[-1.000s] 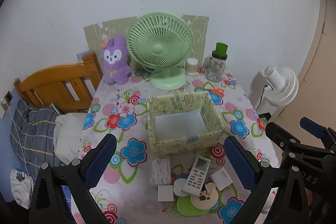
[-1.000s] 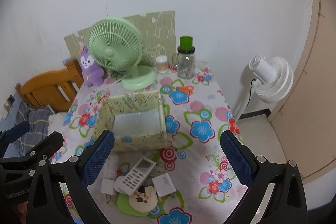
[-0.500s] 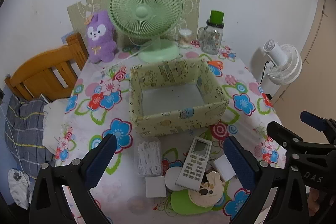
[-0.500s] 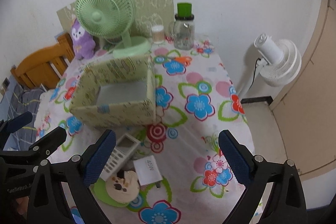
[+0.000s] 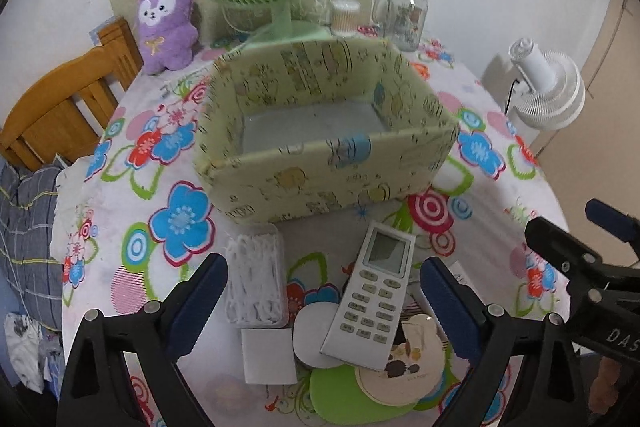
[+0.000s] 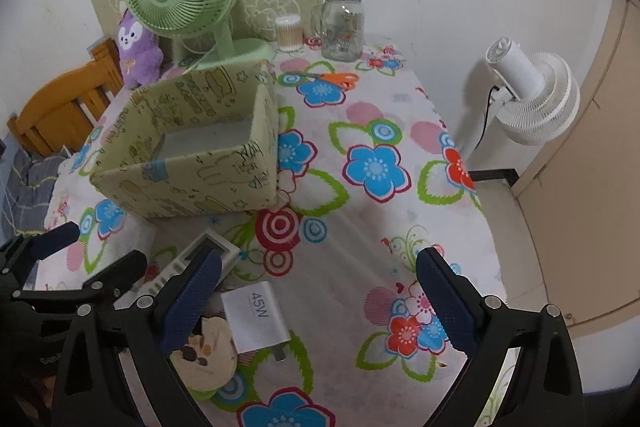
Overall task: Organize rigid objects
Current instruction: 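Lower the left tool onto the white remote while the right tool approaches the white charger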
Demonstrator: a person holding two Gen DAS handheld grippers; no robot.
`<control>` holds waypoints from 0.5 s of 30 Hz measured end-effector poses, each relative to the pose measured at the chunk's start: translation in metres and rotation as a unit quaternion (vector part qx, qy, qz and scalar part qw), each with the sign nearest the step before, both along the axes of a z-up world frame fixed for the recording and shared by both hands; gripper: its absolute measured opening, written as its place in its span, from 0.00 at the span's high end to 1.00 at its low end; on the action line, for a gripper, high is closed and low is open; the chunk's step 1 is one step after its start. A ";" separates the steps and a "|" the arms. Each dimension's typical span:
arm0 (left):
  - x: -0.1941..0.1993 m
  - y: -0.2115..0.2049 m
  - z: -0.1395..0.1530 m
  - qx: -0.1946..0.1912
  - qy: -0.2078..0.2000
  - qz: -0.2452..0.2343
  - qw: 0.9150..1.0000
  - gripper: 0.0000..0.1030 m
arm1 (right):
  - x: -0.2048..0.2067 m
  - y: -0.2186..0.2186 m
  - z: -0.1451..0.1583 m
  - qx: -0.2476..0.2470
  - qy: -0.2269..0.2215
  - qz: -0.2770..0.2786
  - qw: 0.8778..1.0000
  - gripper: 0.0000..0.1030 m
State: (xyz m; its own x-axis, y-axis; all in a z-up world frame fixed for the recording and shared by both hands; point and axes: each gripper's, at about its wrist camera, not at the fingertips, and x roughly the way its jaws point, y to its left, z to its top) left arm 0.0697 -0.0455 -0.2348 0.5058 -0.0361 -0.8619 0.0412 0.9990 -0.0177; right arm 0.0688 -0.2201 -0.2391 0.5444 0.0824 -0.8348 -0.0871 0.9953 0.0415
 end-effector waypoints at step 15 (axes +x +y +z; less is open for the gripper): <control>0.009 -0.028 -0.050 0.038 0.026 -0.061 0.997 0.17 | -0.001 -0.001 -0.043 0.006 0.030 -0.009 0.999 0.04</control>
